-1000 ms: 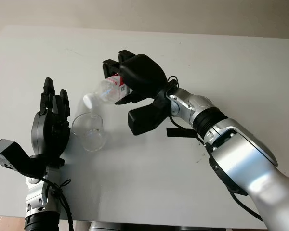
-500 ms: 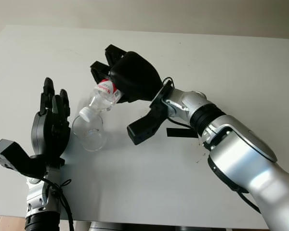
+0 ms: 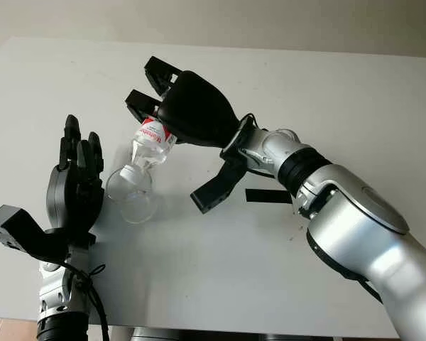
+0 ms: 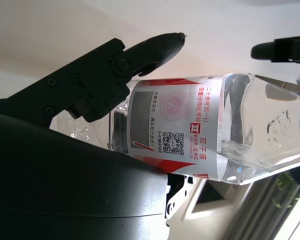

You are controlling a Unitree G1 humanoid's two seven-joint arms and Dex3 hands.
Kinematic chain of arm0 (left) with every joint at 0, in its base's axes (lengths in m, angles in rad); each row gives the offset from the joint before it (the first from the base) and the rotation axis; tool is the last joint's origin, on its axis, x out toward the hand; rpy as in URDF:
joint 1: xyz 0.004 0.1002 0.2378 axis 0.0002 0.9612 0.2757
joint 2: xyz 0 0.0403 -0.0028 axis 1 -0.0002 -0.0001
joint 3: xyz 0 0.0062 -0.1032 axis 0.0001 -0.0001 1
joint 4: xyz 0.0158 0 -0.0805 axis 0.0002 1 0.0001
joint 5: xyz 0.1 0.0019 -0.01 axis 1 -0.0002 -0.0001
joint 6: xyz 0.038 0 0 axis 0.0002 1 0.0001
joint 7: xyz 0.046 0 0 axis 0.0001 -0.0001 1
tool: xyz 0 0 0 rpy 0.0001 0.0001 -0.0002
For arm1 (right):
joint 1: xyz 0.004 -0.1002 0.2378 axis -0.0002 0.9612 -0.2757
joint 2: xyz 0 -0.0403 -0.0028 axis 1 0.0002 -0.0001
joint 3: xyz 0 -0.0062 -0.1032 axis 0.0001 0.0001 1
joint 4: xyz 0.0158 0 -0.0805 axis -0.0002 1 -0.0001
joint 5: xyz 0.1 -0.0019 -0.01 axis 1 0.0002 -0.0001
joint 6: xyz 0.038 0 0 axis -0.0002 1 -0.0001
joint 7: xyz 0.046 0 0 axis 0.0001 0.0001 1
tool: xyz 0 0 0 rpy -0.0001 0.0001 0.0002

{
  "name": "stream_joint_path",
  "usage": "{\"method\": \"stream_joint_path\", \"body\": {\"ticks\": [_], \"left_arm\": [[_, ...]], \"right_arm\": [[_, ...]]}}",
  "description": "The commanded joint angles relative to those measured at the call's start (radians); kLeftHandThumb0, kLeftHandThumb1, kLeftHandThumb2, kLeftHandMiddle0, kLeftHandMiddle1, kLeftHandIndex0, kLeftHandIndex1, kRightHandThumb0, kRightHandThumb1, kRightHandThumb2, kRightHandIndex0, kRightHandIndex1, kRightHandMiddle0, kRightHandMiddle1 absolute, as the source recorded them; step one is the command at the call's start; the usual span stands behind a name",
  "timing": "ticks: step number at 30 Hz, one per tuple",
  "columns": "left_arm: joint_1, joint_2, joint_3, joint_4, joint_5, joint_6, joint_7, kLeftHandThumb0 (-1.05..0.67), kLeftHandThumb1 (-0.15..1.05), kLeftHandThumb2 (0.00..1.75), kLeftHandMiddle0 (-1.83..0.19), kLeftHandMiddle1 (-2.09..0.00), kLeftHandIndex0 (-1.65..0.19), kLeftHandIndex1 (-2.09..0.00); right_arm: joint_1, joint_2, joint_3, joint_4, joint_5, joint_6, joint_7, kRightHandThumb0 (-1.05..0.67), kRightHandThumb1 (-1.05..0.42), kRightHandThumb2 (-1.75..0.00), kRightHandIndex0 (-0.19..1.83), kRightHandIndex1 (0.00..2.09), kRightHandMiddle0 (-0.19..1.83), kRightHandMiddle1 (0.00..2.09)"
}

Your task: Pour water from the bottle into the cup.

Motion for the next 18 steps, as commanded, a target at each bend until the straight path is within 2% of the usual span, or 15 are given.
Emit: {"method": "stream_joint_path", "body": {"ticks": [1,9,18], "left_arm": [[0.024,-0.019,-0.001,0.019,-0.008,0.008,-0.002,-0.74,1.05,0.44,0.16,-0.05,0.19,-0.05],[0.025,-0.018,-0.003,0.017,-0.004,0.009,0.006,-0.75,1.05,0.43,0.15,-0.06,0.17,-0.06],[0.021,-0.013,-0.003,0.033,-0.002,-0.009,-0.009,-0.75,1.05,0.44,0.16,-0.05,0.19,-0.05]], "right_arm": [[-0.041,-0.002,0.017,-0.003,-0.019,0.028,-0.035,-0.33,-1.05,-0.2,1.22,2.09,0.83,2.09],[-0.054,0.002,0.064,0.005,-0.059,0.083,-0.079,-0.34,-1.05,-0.18,1.27,2.09,0.9,2.09],[-0.053,0.005,0.061,0.007,-0.048,0.07,-0.089,-0.35,-1.05,-0.18,1.26,2.09,0.91,2.09]]}}
